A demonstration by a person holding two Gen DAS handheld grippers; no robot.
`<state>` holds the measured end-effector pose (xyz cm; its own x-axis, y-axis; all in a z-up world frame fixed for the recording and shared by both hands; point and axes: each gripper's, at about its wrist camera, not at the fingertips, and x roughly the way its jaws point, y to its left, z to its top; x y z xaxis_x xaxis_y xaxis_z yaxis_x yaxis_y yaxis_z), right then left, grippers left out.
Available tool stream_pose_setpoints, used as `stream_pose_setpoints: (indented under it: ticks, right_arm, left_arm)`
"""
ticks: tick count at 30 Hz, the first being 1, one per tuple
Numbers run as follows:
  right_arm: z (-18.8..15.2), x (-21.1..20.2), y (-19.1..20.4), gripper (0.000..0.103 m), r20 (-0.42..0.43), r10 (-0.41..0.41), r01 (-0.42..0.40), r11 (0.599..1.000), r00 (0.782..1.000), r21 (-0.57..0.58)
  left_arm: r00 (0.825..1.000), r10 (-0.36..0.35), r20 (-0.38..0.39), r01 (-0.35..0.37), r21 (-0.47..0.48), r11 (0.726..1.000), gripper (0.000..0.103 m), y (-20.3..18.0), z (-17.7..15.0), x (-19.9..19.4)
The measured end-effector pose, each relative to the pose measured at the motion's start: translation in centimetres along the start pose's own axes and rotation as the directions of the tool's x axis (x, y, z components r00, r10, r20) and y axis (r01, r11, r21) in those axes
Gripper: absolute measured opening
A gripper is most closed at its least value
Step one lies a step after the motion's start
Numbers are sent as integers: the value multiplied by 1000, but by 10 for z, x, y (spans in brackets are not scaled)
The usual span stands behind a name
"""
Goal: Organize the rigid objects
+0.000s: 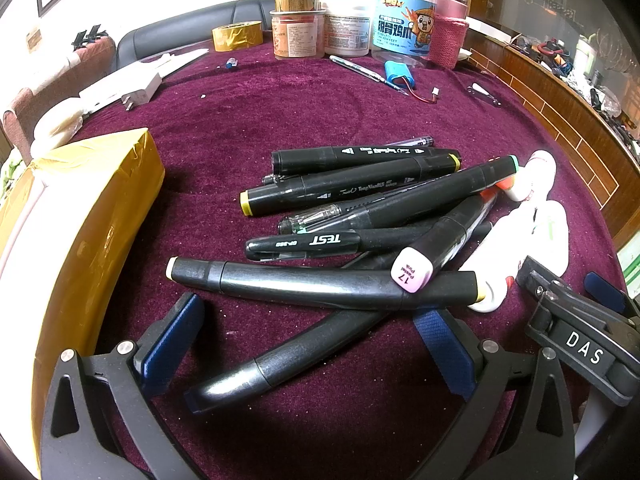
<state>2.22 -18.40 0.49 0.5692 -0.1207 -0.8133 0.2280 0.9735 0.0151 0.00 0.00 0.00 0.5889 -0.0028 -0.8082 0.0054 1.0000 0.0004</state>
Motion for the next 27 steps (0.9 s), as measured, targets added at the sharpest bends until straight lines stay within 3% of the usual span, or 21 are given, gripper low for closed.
stream_pose_setpoints:
  ticks: [6, 11, 27]
  right_arm:
    - [0, -2, -2, 102, -5, 10, -10, 1000, 1000, -10]
    - [5, 2, -5, 102, -62, 29, -31, 999, 998, -30]
    - [5, 3, -5, 101, -85, 40, -43, 999, 996, -33]
  left_arm:
    - [1000, -15, -7, 15, 19, 1000, 103, 0, 0, -1]
    - [996, -44, -78, 49, 63, 997, 103, 0, -10, -12]
    - [998, -31, -63, 34, 53, 998, 103, -1, -16, -16]
